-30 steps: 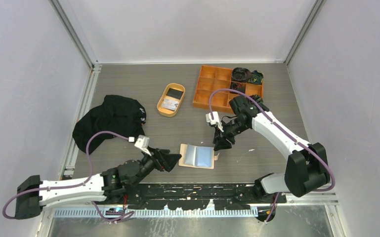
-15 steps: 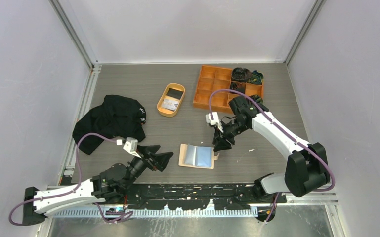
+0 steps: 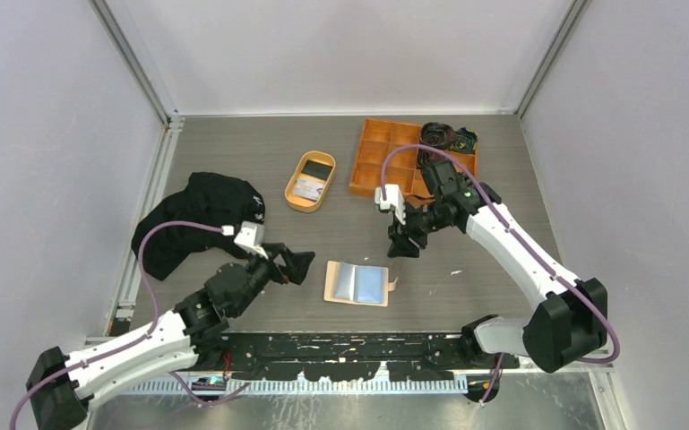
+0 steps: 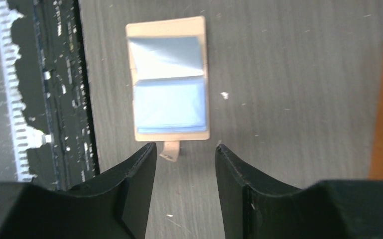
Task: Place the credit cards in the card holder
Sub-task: Move the storage box to the center of the board.
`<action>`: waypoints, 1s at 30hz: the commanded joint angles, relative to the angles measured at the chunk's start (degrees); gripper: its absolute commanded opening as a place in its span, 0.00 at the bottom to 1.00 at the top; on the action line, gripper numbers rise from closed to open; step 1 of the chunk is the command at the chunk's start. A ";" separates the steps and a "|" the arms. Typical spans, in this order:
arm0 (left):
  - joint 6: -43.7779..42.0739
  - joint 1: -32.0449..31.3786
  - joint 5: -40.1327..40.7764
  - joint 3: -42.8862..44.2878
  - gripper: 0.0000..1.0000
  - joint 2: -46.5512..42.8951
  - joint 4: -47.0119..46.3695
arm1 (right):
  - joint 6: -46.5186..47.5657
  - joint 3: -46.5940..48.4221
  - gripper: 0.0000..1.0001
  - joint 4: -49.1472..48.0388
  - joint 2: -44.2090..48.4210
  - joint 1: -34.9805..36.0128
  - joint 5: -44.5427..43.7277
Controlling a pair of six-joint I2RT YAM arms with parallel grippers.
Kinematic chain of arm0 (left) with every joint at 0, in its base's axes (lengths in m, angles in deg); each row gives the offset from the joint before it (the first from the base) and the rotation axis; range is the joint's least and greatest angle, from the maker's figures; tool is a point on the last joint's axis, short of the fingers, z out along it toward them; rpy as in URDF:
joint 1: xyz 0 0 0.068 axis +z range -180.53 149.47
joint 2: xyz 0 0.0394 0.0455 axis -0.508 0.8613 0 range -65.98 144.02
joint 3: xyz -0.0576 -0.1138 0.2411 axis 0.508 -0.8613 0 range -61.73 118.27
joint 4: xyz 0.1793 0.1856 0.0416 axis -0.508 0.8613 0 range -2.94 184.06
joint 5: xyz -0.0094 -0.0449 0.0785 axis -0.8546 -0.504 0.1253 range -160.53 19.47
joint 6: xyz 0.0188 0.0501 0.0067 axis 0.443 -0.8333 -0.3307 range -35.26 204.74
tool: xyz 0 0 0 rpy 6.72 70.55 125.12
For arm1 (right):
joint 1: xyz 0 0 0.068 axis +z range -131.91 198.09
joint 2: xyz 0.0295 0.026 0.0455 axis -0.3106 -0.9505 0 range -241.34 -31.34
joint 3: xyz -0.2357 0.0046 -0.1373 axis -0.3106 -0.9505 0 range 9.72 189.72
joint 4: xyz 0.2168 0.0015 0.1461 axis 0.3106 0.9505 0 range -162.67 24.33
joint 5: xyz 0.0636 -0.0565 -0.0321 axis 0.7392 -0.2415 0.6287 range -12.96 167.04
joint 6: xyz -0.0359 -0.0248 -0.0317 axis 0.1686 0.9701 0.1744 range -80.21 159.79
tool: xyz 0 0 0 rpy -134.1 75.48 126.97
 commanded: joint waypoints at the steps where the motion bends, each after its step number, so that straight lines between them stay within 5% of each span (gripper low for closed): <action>1: 0.34 9.50 -12.17 5.50 0.94 1.91 0.47 | -8.59 6.29 0.55 -4.66 0.49 -0.12 -4.08; 9: 4.90 28.35 -31.29 13.60 0.86 17.09 -0.31 | -18.93 4.22 0.72 -8.26 -0.69 -0.16 -4.79; 16: 1.70 34.40 -36.22 29.85 0.77 40.18 6.65 | -21.65 5.16 0.74 -6.97 -2.70 -0.13 -6.02; 22: -0.71 35.15 -31.93 45.23 0.71 54.57 15.87 | -22.00 5.25 0.74 -6.71 -2.68 -0.15 -7.40; 30: -2.58 35.15 -33.11 63.46 0.22 72.31 24.36 | -21.55 4.91 0.74 -6.85 -1.34 -0.19 -8.38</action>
